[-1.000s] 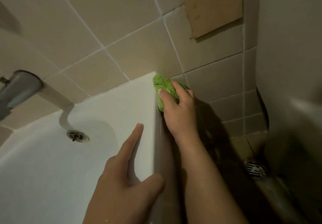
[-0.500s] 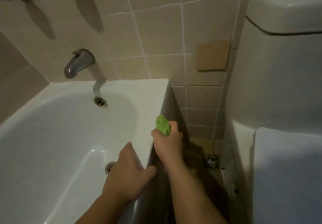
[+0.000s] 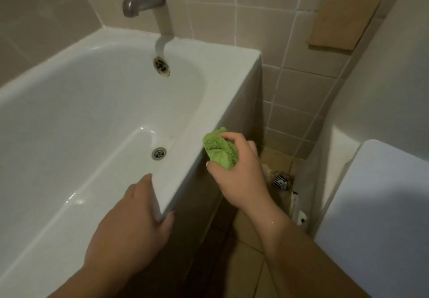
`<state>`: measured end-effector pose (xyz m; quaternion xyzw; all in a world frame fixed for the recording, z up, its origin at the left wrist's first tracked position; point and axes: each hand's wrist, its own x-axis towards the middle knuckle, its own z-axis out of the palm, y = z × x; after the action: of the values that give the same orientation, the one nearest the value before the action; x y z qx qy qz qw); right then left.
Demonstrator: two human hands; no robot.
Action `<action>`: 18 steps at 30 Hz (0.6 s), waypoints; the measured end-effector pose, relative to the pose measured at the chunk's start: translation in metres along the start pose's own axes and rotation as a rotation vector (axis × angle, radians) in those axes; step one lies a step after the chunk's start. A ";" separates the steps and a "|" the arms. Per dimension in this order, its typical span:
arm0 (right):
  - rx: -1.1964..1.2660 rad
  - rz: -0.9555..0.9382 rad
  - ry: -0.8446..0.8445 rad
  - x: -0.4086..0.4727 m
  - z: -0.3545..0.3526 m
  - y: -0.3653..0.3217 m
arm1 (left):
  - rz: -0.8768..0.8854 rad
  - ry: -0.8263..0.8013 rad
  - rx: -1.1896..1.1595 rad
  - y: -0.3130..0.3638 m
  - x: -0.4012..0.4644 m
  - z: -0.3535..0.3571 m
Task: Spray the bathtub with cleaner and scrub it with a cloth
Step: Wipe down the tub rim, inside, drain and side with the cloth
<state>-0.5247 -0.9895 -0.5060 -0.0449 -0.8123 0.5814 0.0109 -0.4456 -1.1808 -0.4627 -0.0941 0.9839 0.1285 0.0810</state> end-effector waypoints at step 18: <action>0.221 0.079 0.040 0.002 -0.006 -0.002 | 0.019 0.057 -0.024 -0.008 0.023 0.010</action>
<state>-0.5259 -0.9843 -0.5024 -0.0871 -0.7407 0.6661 0.0092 -0.4647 -1.1897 -0.4784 -0.0892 0.9850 0.1385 0.0506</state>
